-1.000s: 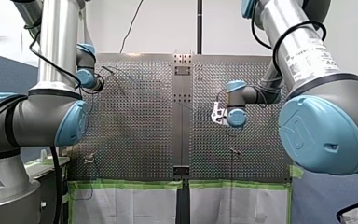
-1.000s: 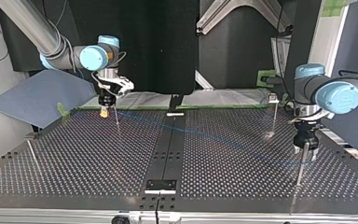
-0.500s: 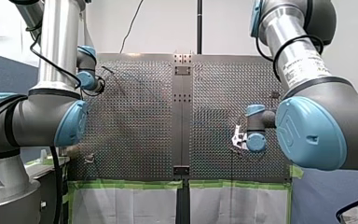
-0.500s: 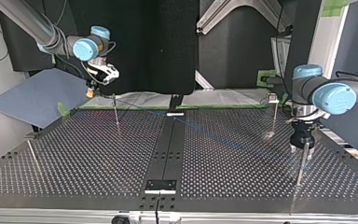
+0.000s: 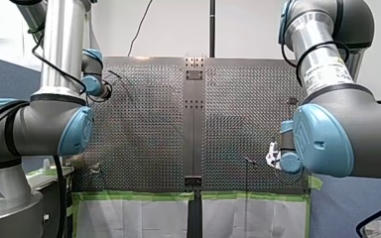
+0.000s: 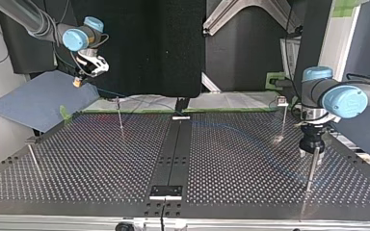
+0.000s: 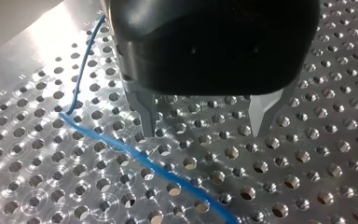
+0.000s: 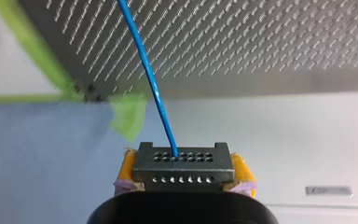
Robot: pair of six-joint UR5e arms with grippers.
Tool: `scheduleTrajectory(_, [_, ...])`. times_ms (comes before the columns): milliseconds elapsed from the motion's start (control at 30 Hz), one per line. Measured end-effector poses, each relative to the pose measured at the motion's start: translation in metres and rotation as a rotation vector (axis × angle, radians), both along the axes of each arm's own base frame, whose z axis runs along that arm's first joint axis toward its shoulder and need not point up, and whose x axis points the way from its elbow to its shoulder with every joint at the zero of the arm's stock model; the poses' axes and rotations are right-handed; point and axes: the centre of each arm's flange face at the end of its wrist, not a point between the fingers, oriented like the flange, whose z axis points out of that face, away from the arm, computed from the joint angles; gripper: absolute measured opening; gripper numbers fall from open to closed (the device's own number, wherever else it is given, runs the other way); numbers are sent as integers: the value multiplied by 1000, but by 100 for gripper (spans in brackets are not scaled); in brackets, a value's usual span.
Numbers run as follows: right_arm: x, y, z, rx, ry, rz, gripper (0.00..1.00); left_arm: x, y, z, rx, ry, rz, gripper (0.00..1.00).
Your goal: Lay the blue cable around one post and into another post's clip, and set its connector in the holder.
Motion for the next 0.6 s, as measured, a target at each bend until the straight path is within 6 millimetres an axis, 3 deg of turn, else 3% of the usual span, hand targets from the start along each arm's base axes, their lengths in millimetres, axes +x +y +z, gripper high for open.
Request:
scheduleTrajectory(267, [-41,26,-46,68,5,-62,0,0,-3,0,1,2,-8,100])
scheduleTrajectory(600, [-75,65,-95,154,-15,-76,0,0,-6,0,0,3,-11,100])
